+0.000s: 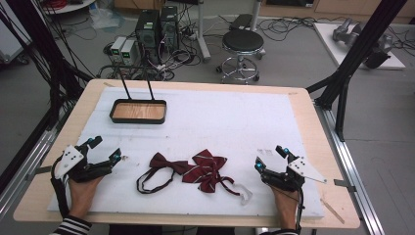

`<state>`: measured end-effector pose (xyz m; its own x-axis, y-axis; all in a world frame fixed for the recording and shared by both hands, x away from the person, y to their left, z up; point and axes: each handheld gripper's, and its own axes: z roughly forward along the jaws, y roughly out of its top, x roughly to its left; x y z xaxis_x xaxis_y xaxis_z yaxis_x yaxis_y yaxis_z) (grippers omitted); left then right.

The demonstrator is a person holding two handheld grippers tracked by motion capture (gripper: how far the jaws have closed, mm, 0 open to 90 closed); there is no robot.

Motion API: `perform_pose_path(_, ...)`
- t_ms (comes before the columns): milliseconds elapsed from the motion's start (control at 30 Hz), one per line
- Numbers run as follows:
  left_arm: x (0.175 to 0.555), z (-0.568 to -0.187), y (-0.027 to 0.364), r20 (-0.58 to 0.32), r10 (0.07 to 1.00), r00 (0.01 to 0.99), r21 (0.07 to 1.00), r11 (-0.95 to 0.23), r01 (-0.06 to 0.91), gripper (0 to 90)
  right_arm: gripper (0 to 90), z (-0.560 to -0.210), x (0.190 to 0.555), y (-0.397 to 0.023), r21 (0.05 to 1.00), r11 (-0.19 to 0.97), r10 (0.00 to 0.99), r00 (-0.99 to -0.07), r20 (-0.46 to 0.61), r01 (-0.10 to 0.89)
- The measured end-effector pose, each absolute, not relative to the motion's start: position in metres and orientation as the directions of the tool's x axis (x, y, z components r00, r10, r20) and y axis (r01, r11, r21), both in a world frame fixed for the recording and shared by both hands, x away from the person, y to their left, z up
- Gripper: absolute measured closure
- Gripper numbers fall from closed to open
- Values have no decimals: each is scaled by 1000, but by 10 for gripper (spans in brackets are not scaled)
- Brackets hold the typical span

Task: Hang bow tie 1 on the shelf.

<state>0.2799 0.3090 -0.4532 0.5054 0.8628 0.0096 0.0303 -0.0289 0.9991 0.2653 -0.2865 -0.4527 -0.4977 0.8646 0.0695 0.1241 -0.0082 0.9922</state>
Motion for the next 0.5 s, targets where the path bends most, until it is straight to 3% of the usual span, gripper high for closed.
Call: perform_pose_path(500,280,-453,308,17,865,502,999,-35,26,149,114,-453,265,-286,993,-6,868,-492,66,121)
